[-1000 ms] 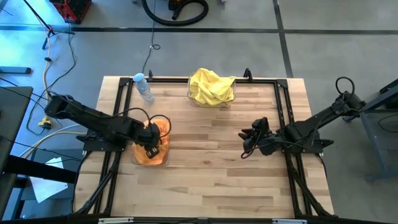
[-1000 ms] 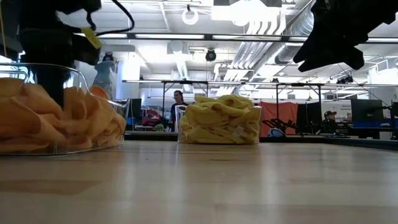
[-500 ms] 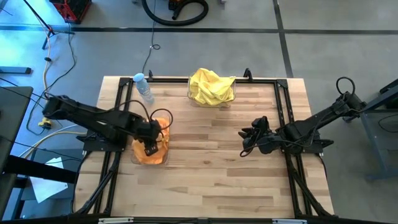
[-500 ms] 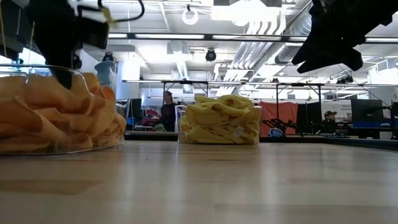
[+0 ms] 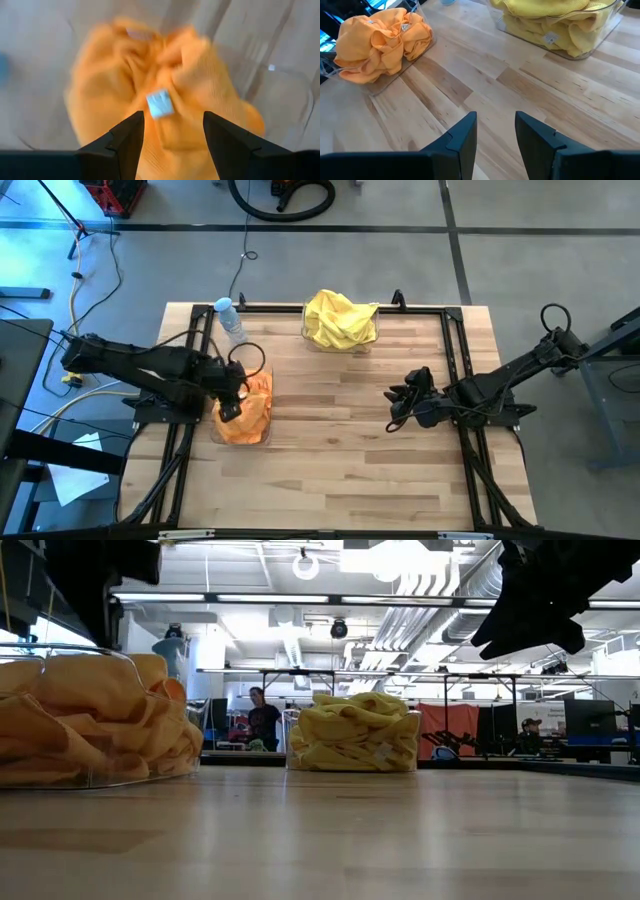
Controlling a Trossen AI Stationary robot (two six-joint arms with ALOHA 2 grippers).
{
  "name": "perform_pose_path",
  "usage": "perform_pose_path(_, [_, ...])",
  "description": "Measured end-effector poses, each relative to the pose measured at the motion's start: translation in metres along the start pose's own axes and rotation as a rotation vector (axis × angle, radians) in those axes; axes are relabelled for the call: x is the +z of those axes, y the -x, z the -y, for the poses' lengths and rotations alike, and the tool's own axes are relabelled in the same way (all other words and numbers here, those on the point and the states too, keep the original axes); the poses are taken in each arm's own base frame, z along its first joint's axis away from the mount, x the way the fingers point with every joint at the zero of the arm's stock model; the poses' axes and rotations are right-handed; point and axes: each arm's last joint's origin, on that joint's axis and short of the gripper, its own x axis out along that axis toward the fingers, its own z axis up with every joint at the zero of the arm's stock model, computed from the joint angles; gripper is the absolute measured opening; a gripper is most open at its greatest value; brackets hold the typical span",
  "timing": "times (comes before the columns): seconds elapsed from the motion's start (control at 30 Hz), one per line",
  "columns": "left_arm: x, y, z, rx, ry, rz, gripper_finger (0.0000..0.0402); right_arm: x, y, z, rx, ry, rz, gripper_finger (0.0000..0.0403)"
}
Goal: Sort microfiber towel by color & place in baskets
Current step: Return to Home Position
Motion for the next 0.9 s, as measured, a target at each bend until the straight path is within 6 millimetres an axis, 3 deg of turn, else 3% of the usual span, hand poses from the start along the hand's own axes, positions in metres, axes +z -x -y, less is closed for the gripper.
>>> perform_pose_path(0.23, [0.002,0.028,-0.011,0.075,-0.095,0.35,0.0143,0.0,0.0,0.0,-0.003,-0.006,0.001,0.0128])
perform_pose_path(0.4, [0.004,0.039,-0.013,0.045,-0.248,0.565,0.0042,0.001,-0.001,0.001,-0.01,-0.012,0.008,0.0128])
perform_pose_path(0.47, [0.001,0.032,-0.012,0.01,-0.308,0.637,0.0011,0.002,-0.002,0.002,-0.018,-0.018,0.012,0.0128])
perform_pose_path(0.7, [-0.023,-0.017,-0.023,-0.106,-0.305,0.826,0.0002,0.008,-0.007,0.006,-0.051,-0.044,0.026,0.0128])
perform_pose_path(0.9, [-0.042,-0.036,-0.033,-0.2,-0.303,1.041,0.0,0.011,-0.01,0.008,-0.067,-0.052,0.025,0.0128])
